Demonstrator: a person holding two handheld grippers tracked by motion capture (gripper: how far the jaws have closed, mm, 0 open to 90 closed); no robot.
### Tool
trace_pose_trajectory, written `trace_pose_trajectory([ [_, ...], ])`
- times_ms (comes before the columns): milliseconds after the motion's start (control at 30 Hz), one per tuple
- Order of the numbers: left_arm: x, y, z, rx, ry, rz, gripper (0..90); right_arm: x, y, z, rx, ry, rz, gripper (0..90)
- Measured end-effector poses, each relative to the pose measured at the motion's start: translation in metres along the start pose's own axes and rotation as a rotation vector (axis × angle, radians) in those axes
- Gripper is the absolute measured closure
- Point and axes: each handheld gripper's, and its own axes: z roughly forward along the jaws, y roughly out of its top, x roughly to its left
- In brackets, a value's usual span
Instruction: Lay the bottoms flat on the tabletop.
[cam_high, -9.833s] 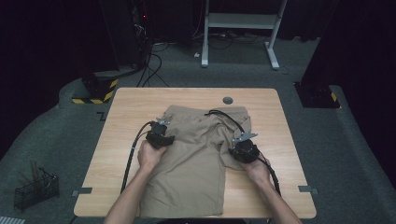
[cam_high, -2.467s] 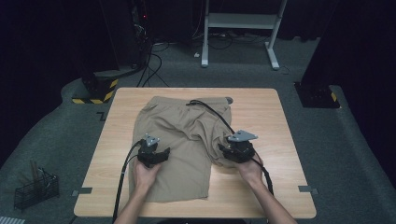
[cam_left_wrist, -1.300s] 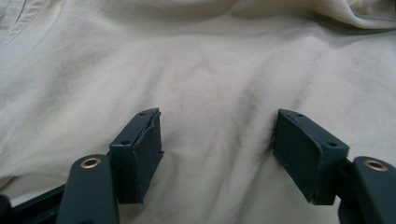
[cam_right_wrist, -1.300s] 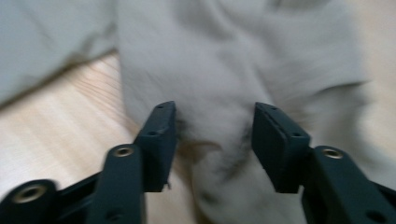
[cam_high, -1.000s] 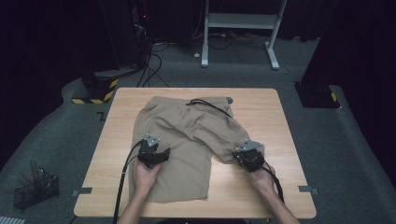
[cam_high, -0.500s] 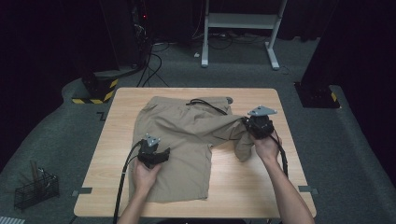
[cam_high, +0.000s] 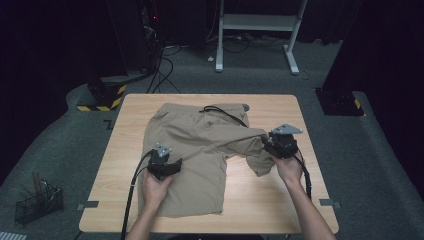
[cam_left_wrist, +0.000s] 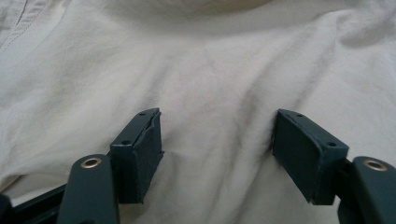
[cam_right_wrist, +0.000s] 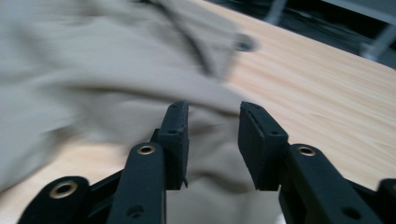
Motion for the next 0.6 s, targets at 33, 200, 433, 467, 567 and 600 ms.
trace_pose_trajectory([
  [33, 0.0, 0.0, 0.0, 0.0, 0.001, 0.002, 32.6, 0.008, -0.002, -0.005, 0.0, 0.036, -0.022, 63.7],
  [200, 0.0, 0.0, 0.0, 0.0, 0.001, 0.0, 32.6, 0.041, -0.026, 0.012, 0.114, 0.145, -0.084, 64.2],
  [433, 0.0, 0.0, 0.0, 0.0, 0.001, 0.001, 32.6, 0.044, -0.046, 0.046, 0.226, 0.136, -0.086, 83.5],
  [467, 0.0, 0.0, 0.0, 0.0, 0.001, 0.001, 32.6, 0.045, -0.047, 0.045, 0.228, 0.145, -0.097, 87.0],
  [567, 0.0, 0.0, 0.0, 0.0, 0.001, 0.0, 32.6, 0.043, -0.051, 0.031, 0.225, 0.173, -0.137, 88.6],
  [600, 0.0, 0.0, 0.0, 0.0, 0.001, 0.0, 32.6, 0.041, -0.053, 0.024, 0.208, 0.182, -0.149, 88.7],
])
